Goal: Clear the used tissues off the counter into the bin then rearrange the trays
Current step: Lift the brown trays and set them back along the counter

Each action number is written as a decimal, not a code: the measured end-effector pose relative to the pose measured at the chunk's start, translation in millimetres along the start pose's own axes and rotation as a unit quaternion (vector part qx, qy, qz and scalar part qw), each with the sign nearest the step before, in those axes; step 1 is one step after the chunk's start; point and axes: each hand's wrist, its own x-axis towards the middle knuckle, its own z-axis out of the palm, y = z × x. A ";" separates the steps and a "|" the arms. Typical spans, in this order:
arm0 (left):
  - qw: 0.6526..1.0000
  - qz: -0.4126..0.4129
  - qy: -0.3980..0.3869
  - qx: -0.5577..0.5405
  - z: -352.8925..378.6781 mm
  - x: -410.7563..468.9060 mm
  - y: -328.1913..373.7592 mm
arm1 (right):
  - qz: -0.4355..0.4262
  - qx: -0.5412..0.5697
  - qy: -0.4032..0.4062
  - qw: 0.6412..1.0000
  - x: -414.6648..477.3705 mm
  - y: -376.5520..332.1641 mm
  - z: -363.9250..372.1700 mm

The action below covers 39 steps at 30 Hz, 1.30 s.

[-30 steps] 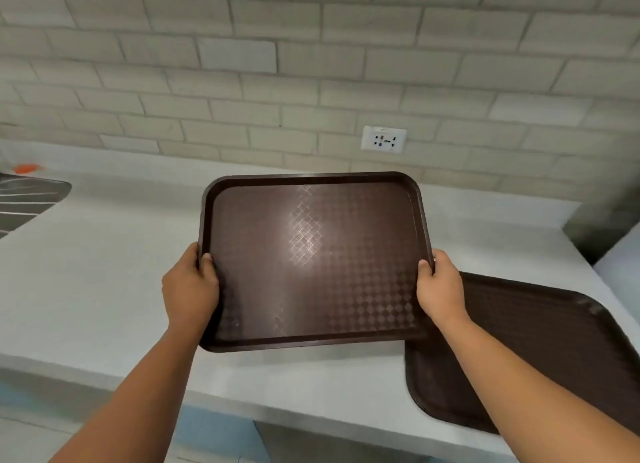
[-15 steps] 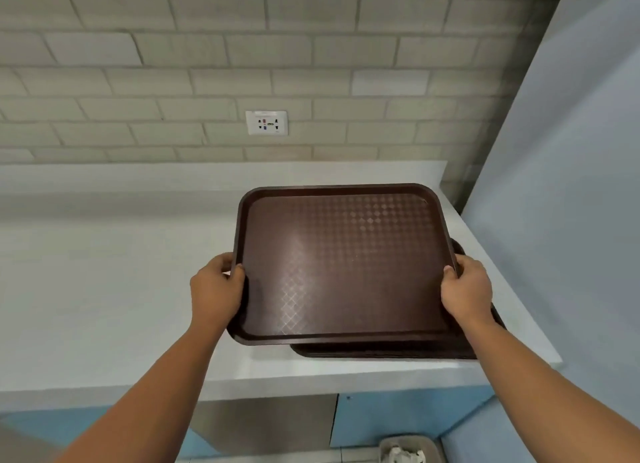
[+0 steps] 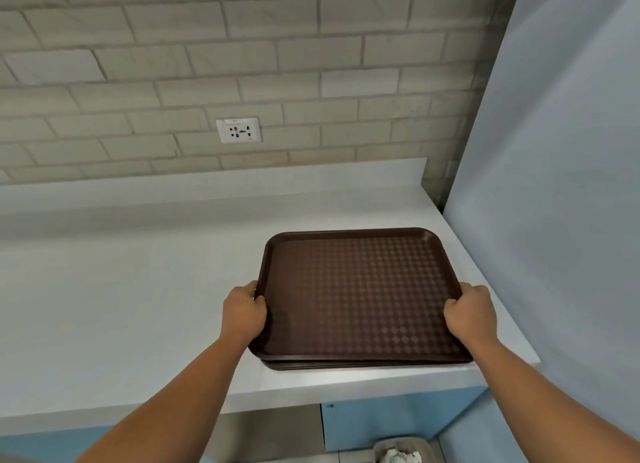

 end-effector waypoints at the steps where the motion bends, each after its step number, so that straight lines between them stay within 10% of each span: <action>1: 1.000 -0.002 -0.001 0.001 2.4 0.1 -0.2 | 0.000 -0.004 0.002 1.000 -0.4 1.1 0.4; 18: 0.999 -0.011 0.024 -0.045 30.4 -45.5 -1.6 | -0.003 0.035 0.035 0.999 -26.1 37.2 8.7; 39: 0.998 -0.011 0.034 -0.050 73.4 98.5 26.3 | -0.009 0.032 0.044 0.999 113.9 -1.6 47.7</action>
